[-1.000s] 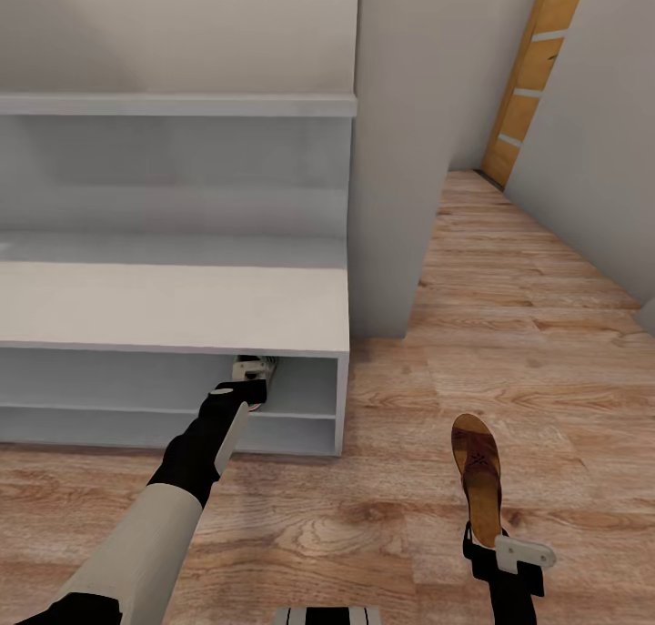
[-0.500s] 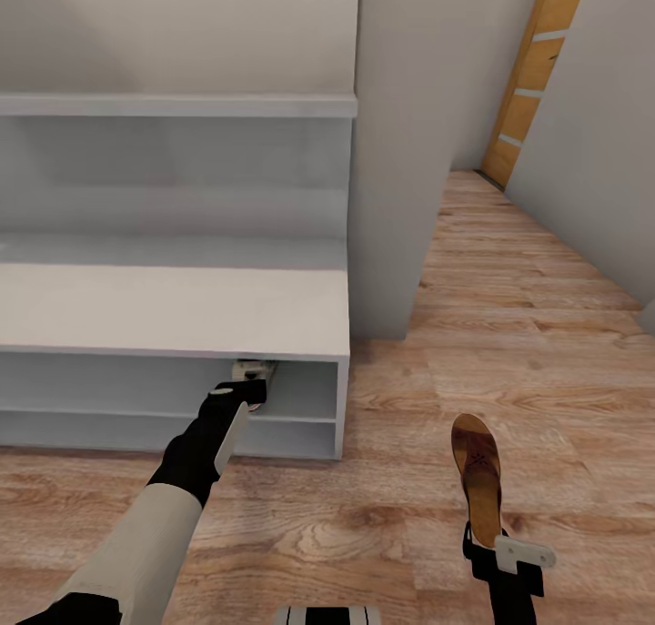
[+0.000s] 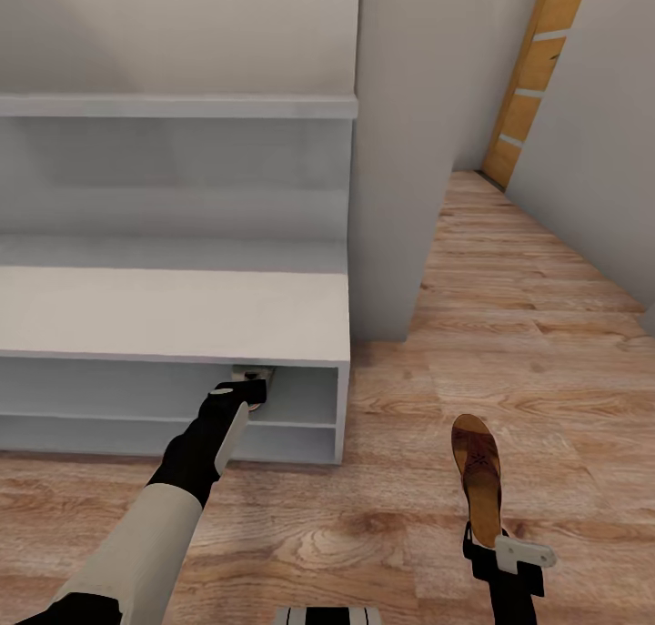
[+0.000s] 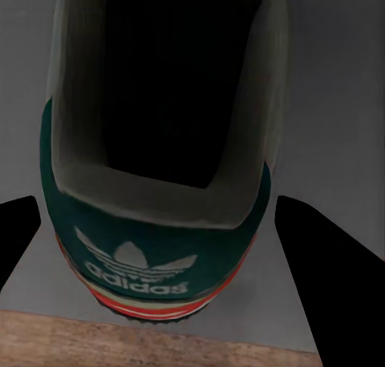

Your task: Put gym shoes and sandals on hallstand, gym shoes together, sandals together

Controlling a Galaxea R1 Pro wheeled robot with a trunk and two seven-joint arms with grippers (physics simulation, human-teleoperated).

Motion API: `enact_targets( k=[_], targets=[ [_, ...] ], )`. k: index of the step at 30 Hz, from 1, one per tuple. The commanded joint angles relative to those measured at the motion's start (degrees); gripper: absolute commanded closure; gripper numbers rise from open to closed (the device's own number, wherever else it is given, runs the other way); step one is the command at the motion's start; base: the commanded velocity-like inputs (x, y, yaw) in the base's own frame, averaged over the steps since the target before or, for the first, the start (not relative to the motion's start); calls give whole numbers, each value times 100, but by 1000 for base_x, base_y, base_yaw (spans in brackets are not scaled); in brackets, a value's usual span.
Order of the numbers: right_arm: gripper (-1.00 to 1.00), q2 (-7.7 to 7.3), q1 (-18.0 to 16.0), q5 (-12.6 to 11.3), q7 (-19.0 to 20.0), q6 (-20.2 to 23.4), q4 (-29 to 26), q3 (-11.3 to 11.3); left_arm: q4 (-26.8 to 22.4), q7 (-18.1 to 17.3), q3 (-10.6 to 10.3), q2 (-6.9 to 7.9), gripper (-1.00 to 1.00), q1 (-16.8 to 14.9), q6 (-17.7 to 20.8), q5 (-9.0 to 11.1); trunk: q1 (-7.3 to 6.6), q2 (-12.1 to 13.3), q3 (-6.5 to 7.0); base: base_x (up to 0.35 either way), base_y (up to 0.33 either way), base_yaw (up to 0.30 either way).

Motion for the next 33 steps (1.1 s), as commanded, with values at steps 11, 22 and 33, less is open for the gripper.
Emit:
enact_targets(
  k=[11,22,33],
  targets=[
    [100,-2,-1,-20,4,-9,0,0,329,5,0,-2,100,2,6,38,1,1,0,5,0,0],
    [100,4,0,-20,4,-10,0,0,329,5,0,-2,100,2,8,34,1,1,0,0,0,0],
    [100,0,0,-20,3,-10,0,0,329,9,0,-2,100,-1,16,34,1,1,0,0,0,0]
  ],
)
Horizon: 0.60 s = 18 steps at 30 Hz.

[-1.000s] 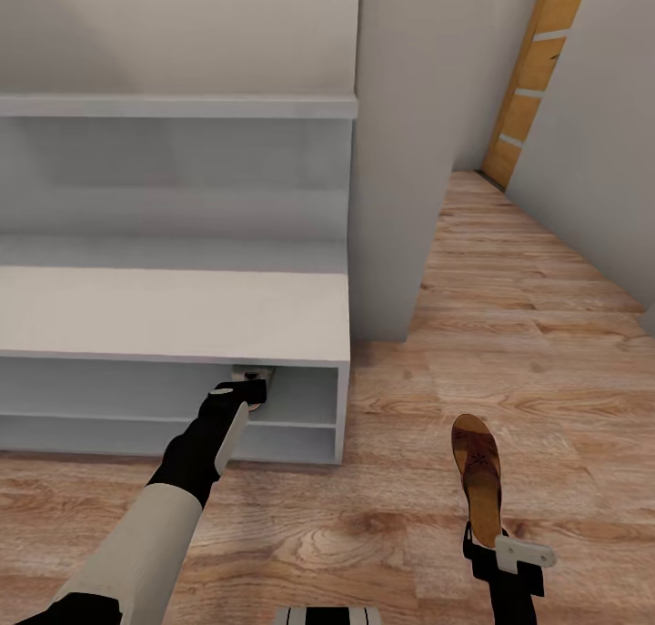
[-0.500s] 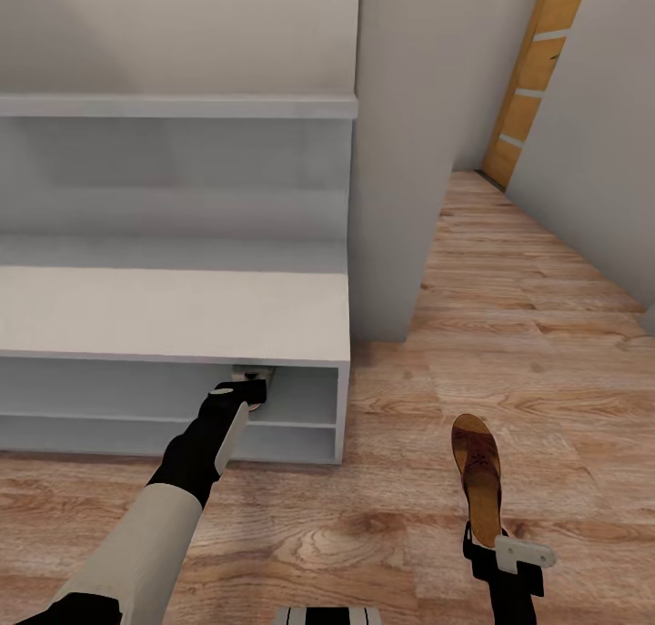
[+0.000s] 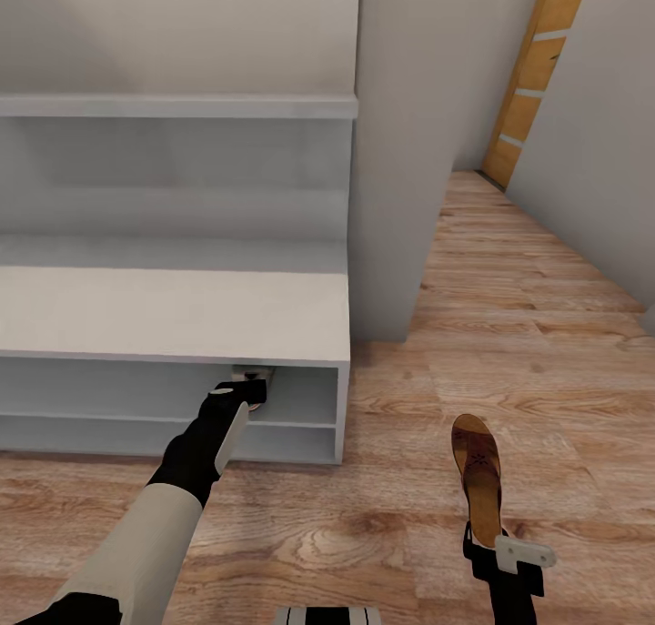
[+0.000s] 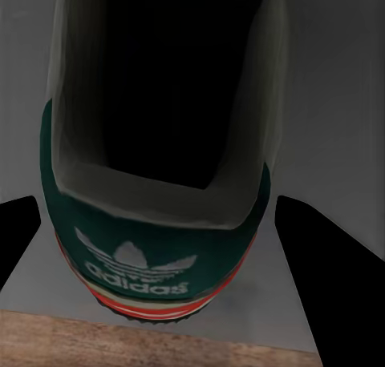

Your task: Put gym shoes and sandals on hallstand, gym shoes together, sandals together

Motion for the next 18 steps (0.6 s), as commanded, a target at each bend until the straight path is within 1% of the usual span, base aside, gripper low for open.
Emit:
enact_targets(
  k=[1,18],
  targets=[
    [100,-2,0,-20,5,-9,0,0,333,5,0,1,100,1,1,43,1,1,0,0,0,0],
    [100,-8,-1,-20,5,-9,0,0,333,10,0,8,100,-3,1,49,1,1,0,0,0,0]
  ],
)
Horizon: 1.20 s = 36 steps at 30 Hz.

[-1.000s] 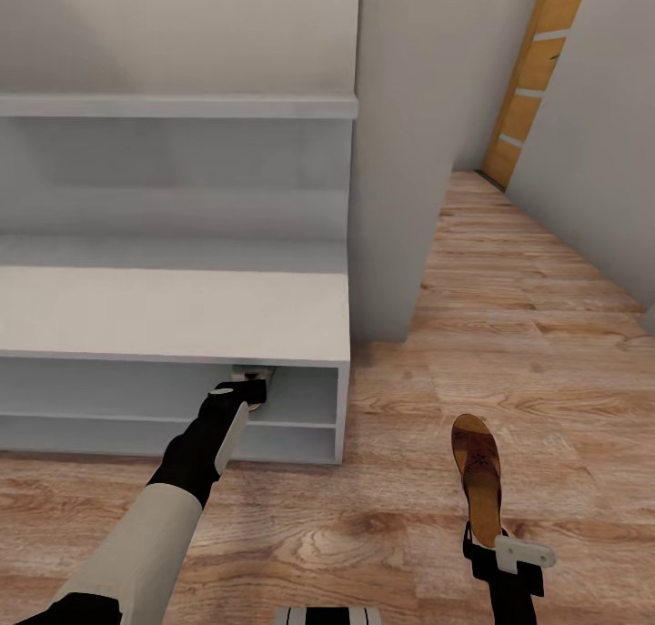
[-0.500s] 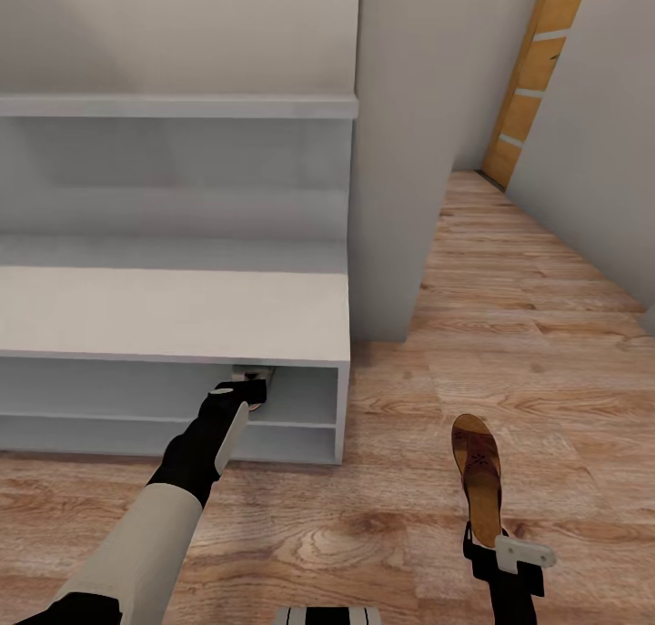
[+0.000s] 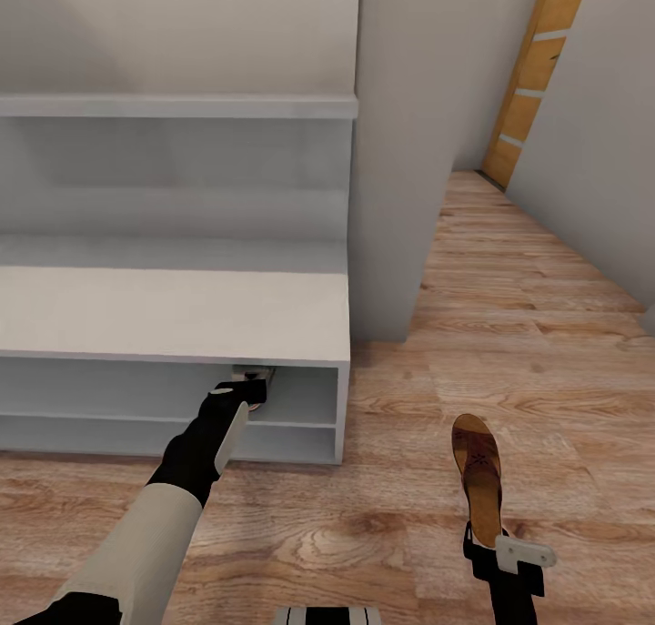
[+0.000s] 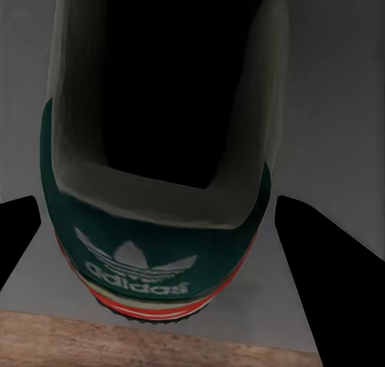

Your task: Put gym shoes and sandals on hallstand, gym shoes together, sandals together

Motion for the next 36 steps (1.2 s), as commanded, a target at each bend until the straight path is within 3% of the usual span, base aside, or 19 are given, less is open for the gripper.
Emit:
enact_targets(
  k=[1,20,21,26,36],
  targets=[
    [100,0,0,-20,5,-9,0,0,326,7,2,1,100,2,4,15,1,1,0,0,0,0],
    [100,9,0,-20,6,-9,0,0,326,12,15,7,100,2,-10,16,1,1,0,0,0,0],
    [100,10,0,-20,5,-9,0,0,326,13,16,8,-100,2,-12,14,1,1,0,0,0,0],
    [100,13,1,-20,5,-8,0,0,326,13,27,10,-100,-2,-16,16,1,1,0,0,0,0],
    [100,7,1,-20,6,-7,0,0,326,9,316,11,-100,1,-19,11,1,1,0,0,0,0]
  ],
)
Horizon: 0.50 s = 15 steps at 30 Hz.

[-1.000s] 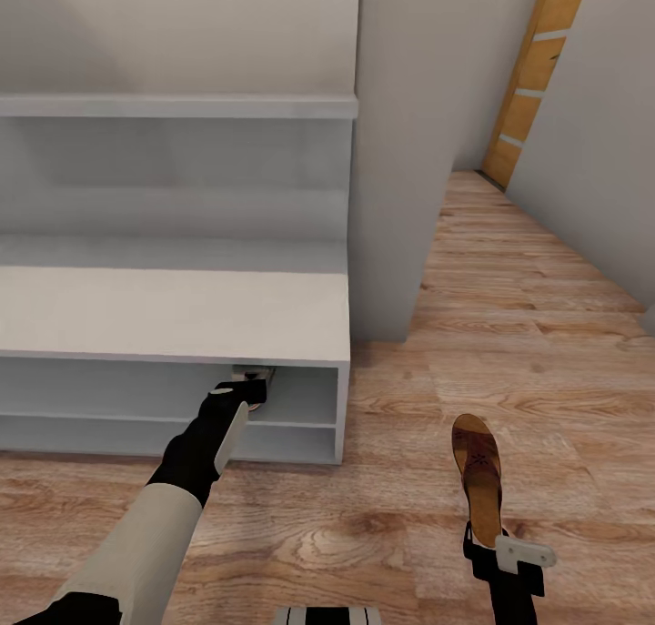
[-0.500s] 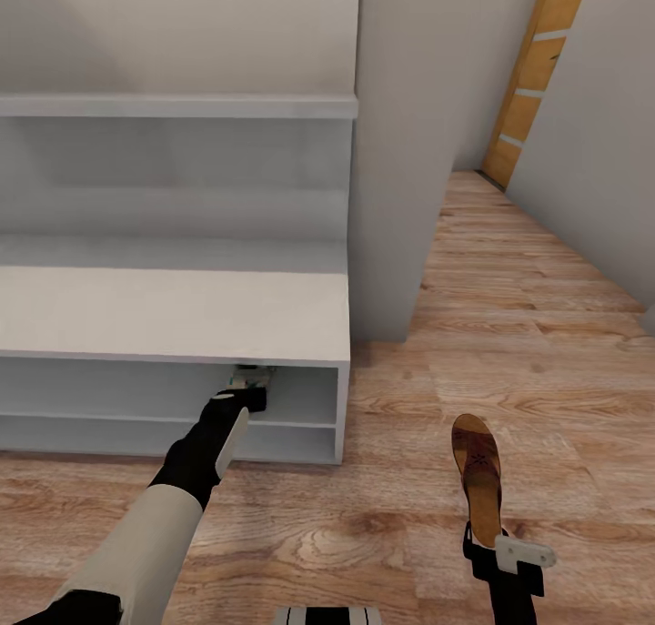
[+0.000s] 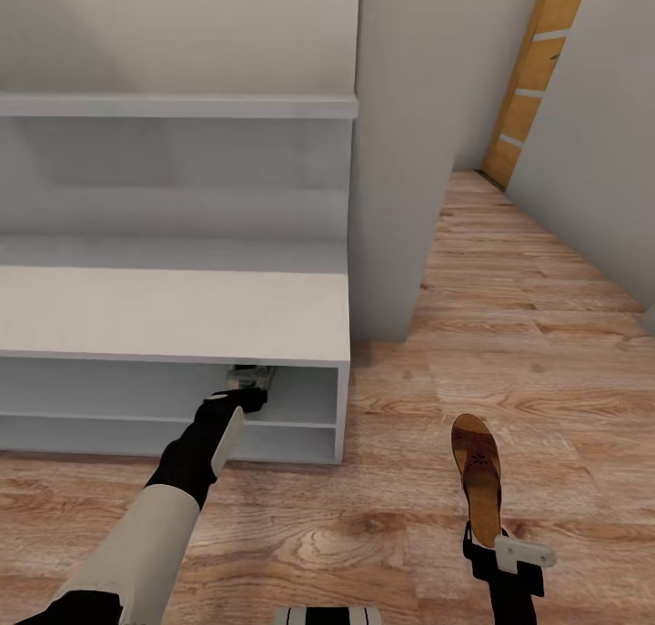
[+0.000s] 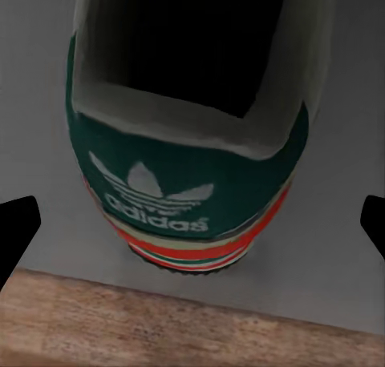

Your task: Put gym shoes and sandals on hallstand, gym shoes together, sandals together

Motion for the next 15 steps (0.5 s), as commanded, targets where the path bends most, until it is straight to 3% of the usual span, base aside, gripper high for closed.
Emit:
enact_targets(
  k=[1,15],
  targets=[
    [100,2,0,-19,4,-9,0,0,0,0,29,0,-100,0,0,0,0,0,0,0,0,0],
    [100,7,-1,-19,5,-11,0,0,0,-1,126,0,-100,-2,3,-7,0,0,0,0,0,0]
  ],
)
